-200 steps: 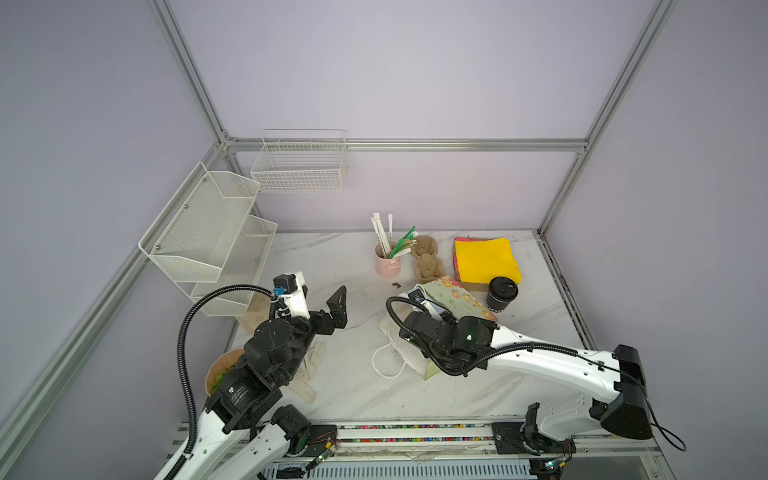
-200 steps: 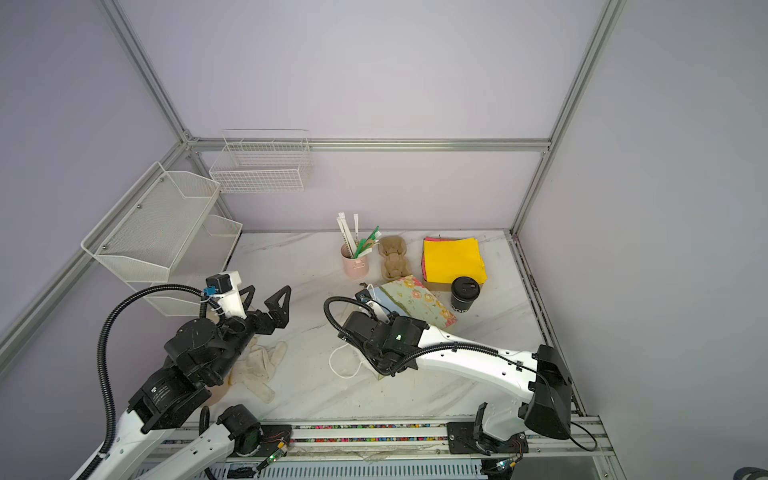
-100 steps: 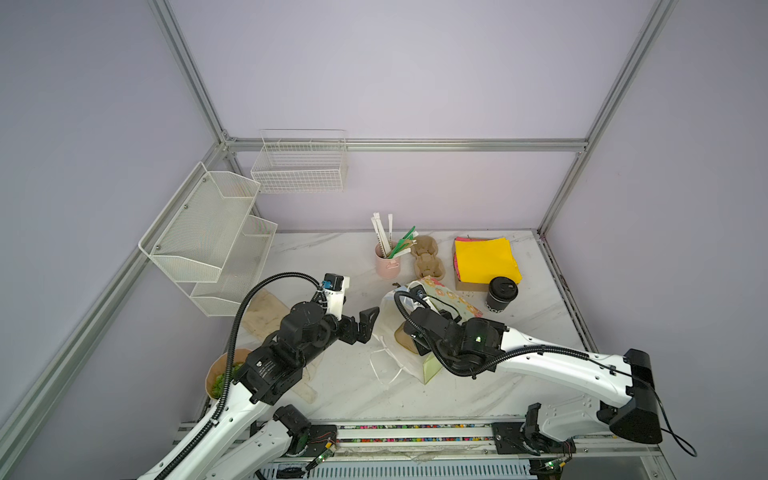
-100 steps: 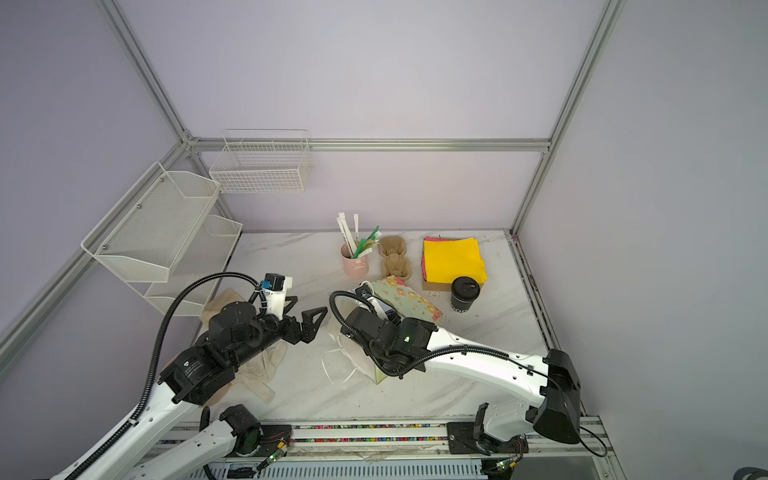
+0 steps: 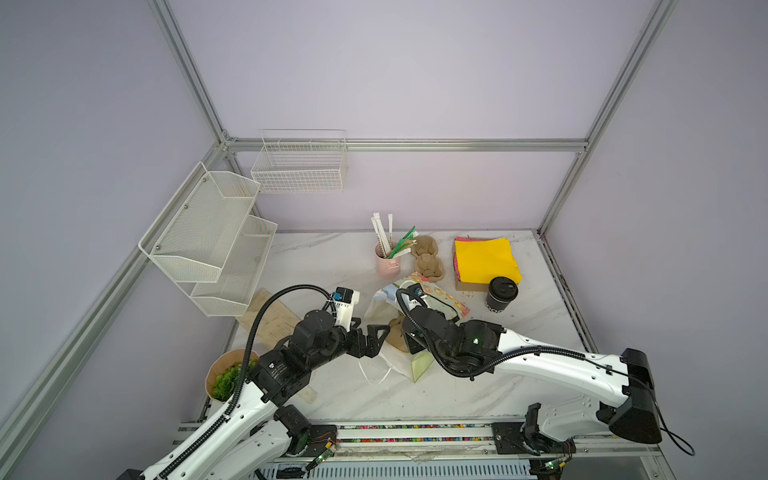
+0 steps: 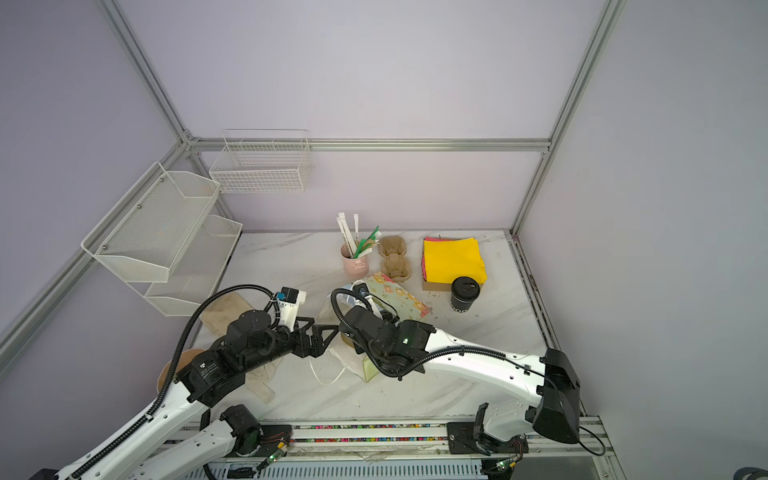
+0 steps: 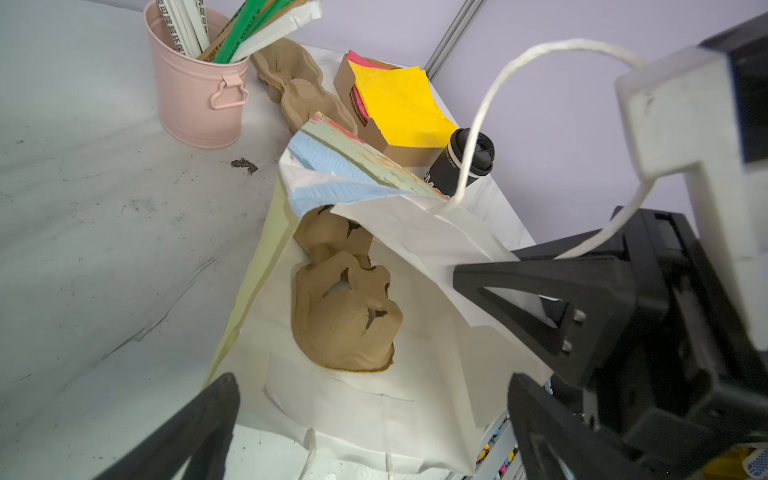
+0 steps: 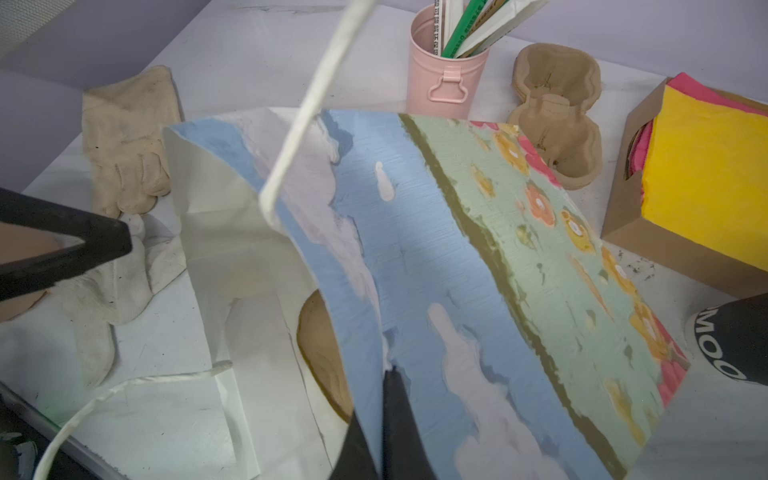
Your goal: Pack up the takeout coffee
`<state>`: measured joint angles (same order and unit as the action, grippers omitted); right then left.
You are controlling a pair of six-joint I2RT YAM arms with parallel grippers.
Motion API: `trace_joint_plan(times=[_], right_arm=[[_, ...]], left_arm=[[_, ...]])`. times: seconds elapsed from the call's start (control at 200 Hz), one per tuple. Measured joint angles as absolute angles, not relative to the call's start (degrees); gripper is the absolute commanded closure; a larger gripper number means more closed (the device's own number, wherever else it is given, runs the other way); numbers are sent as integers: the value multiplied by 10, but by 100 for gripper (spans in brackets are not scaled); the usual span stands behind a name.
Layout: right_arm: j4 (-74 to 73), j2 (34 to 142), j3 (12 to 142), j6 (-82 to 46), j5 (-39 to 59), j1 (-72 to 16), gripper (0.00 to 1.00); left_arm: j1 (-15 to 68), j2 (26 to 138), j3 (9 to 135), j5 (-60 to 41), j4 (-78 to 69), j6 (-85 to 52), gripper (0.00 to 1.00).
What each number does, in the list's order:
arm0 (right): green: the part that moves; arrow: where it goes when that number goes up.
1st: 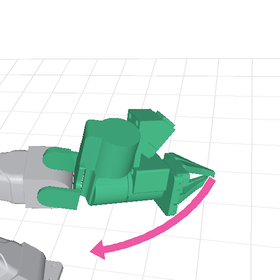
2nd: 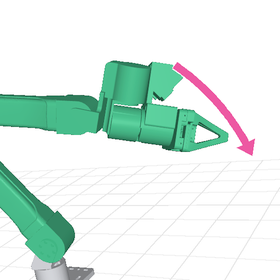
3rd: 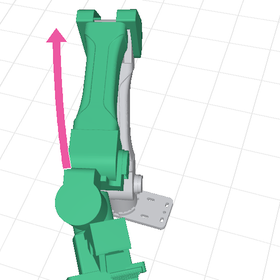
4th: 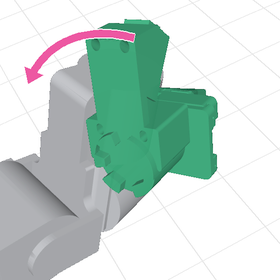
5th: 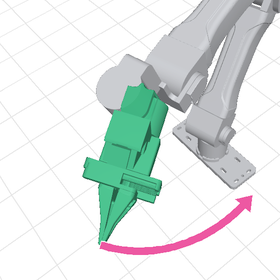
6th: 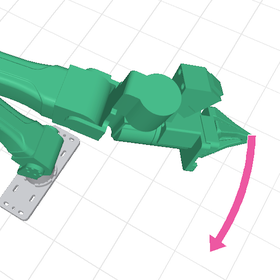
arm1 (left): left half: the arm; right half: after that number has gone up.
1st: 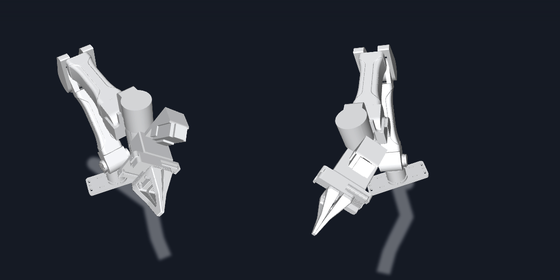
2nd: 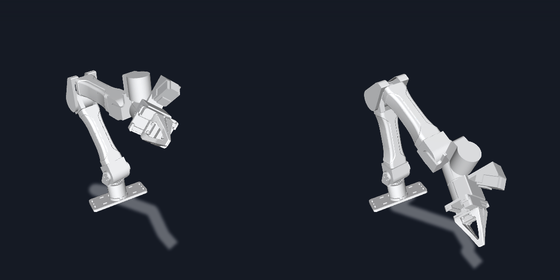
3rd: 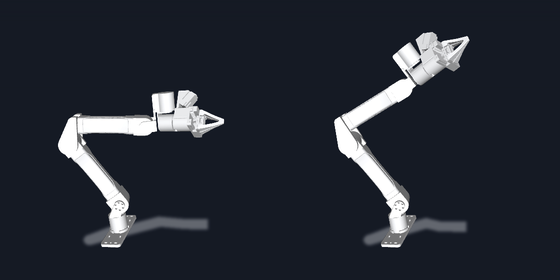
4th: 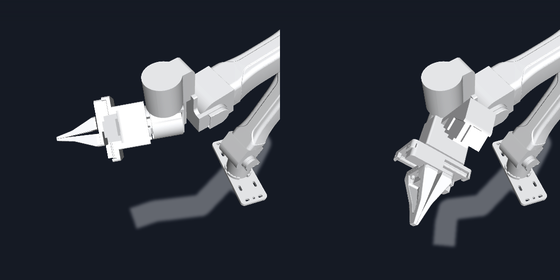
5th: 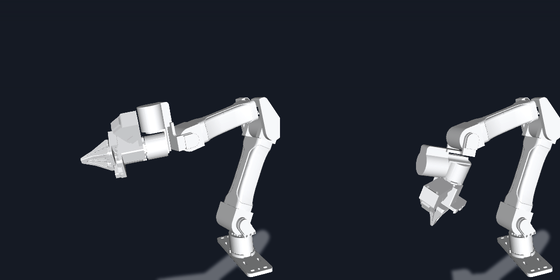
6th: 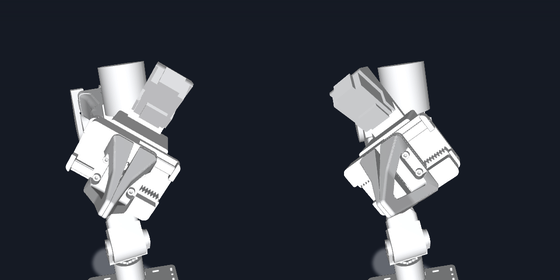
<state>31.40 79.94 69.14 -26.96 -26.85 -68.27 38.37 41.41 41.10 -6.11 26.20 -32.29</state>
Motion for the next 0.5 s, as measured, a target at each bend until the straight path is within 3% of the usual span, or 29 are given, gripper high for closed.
trace_joint_plan(times=[0.315,0.405,0.455,0.5], right_arm=[[293,809,678,-285,-252,-683,93],[286,814,677,-287,-246,-683,74],[284,813,675,-294,-244,-683,60],[280,812,675,-294,-242,-683,42]], left_arm=[[396,421,373,-69,250,-444,0],[401,424,360,-71,242,-473,0],[402,423,355,-70,241,-481,0],[402,423,352,-69,239,-489,0]])
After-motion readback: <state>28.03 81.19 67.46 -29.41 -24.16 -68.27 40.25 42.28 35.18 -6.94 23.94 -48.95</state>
